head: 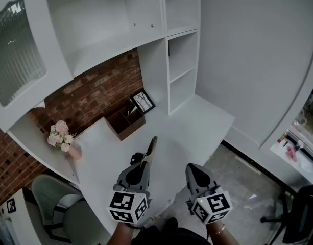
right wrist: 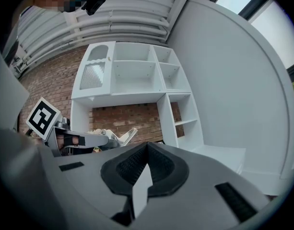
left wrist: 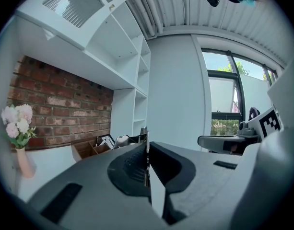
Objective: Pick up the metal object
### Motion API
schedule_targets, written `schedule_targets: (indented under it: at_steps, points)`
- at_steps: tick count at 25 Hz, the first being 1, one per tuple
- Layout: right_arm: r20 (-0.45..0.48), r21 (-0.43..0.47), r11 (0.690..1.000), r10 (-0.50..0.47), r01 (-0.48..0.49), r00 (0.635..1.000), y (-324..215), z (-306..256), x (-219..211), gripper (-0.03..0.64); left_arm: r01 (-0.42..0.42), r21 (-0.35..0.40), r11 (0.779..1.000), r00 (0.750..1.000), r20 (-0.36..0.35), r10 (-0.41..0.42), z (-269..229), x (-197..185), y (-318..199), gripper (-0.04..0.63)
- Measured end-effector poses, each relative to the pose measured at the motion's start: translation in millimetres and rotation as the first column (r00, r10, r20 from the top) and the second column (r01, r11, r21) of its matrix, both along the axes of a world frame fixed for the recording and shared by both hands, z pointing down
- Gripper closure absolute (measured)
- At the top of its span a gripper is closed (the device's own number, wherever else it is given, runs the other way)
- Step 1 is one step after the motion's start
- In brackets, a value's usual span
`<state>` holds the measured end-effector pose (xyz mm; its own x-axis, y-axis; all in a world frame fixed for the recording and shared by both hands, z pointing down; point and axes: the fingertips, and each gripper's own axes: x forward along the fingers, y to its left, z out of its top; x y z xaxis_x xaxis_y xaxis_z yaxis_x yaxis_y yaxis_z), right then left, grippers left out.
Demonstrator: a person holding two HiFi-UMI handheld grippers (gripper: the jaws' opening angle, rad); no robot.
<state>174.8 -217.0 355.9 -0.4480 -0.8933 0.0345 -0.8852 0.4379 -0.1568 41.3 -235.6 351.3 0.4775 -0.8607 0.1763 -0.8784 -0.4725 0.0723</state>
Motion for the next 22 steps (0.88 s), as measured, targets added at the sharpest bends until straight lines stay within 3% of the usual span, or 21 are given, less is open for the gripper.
schedule_targets:
  at_steps: [22]
  points:
    - [-0.008, 0.006, 1.0, -0.021, 0.022, 1.0, 11.9, -2.9, -2.6, 0.614, 0.062, -0.013, 0.998, 0.998, -0.024, -0.062, 7.5, -16.5, 16.7, 0.586]
